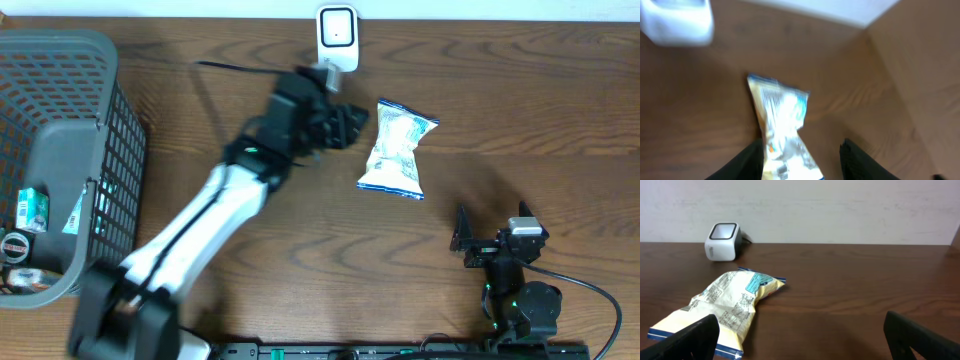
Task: Scan the item barcode
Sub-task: 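Release the white snack bag on the table in front of the scanner, then reach the left gripper back into the basket toward the green wipes pack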
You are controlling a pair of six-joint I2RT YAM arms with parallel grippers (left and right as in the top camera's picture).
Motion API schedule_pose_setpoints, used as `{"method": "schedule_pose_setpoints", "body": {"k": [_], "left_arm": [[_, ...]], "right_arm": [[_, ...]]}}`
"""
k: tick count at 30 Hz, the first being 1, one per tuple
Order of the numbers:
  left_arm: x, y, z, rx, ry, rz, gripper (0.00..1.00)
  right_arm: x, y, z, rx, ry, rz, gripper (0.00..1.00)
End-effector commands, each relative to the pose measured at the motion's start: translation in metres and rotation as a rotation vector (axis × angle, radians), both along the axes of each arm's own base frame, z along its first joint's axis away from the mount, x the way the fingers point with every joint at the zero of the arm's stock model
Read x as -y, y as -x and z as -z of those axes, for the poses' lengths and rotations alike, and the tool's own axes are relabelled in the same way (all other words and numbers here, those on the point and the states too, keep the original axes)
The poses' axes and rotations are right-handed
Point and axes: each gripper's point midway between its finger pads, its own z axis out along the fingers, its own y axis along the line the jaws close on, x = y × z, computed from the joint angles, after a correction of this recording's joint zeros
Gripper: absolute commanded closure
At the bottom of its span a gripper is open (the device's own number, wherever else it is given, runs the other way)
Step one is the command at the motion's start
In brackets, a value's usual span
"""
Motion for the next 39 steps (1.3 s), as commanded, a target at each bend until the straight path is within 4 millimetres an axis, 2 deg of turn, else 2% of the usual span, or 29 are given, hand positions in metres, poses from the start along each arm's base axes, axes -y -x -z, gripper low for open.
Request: {"method": "schedule_pose_setpoints", "body": {"k": [1,2,4,7,10,13,15,18,21,23,24,26,30,33,39], "left_arm": [[-0.043,0.005,-0.071,0.17,0.019,-0.046,0.52],[-0.053,0.007,-0.083,0.195,0.02,-0.065,0.52],[-0.09,0.014,-0.115,0.269,0.02,-0.138,0.51],[-0.153,0.029,-0.157,0.38,0.002,-0.277,0.43],[-0.214,0.044,-0.181,0.45,-0.04,-0.437,0.43],[-0.278,0.06,-0.192,0.472,-0.082,-0.627,0.42],[-0.315,0.069,-0.193,0.467,-0.11,-0.74,0.41],[-0.374,0.083,-0.191,0.452,-0.158,-0.93,0.32],[-0.425,0.091,-0.178,0.4,-0.214,-1.115,0.28],[-0.446,0.091,-0.163,0.349,-0.261,-1.174,0.27],[-0.454,0.089,-0.151,0.31,-0.3,-1.182,0.27],[-0.47,0.088,-0.115,0.184,-0.433,-1.182,0.24],[-0.501,0.104,-0.058,-0.06,-0.663,-1.217,0.23],[-0.512,0.106,-0.029,-0.172,-0.753,-1.181,0.23],[-0.513,0.103,0.023,-0.338,-0.791,-1.058,0.23]], "right_arm": [[0.003,0.0,0.001,-0.001,0.007,0.014,0.01],[0.003,0.0,0.001,-0.001,0.007,0.014,0.01],[0.003,0.0,0.001,-0.001,0.007,0.014,0.01],[0.003,0.0,0.001,-0.001,0.007,0.014,0.01],[0.003,0.0,0.001,-0.001,0.007,0.014,0.01],[0.003,0.0,0.001,-0.001,0.007,0.014,0.01],[0.003,0.0,0.001,-0.001,0.007,0.014,0.01],[0.003,0.0,0.001,-0.001,0.007,0.014,0.01],[0.003,0.0,0.001,-0.001,0.007,0.014,0.01],[0.003,0.0,0.001,-0.001,0.007,0.014,0.01],[0.003,0.0,0.001,-0.001,0.007,0.014,0.01],[0.003,0.0,0.001,-0.001,0.007,0.014,0.01],[0.003,0.0,0.001,-0.001,0.007,0.014,0.01],[0.003,0.0,0.001,-0.001,0.007,0.014,0.01],[0.003,0.0,0.001,-0.001,0.007,0.014,0.01]]}}
